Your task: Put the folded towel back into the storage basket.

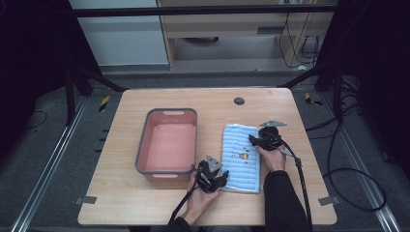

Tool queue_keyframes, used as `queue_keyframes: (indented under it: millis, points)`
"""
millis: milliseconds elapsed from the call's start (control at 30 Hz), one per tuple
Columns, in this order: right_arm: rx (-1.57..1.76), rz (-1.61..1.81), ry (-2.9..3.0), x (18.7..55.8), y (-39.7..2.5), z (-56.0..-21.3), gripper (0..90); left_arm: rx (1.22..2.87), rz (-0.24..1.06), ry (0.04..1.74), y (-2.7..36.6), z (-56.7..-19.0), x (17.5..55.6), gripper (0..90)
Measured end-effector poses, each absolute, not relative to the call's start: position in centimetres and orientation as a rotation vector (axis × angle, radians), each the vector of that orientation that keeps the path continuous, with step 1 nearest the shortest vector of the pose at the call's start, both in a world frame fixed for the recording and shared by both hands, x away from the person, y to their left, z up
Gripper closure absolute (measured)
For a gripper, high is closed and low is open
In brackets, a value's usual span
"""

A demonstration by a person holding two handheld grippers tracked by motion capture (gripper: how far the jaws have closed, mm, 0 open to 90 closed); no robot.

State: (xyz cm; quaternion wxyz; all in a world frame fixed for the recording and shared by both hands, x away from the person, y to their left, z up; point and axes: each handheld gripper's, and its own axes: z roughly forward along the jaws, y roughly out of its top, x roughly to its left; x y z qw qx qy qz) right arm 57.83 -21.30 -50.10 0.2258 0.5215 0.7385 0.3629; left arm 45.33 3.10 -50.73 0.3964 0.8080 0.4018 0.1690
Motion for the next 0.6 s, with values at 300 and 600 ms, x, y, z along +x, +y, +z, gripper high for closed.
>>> queue_keyframes:
  millis: [300, 600]
  points:
    - [1.494, 1.033, 2.030, 57.70, -21.41, -50.52, 60.4, 2.055, 0.415, 1.019, 2.62, -50.60, 45.04, 67.5]
    - [1.499, 1.053, 2.036, 57.51, -21.00, -50.45, 73.8, 2.048, 0.396, 1.014, 2.48, -50.64, 44.99, 78.6]
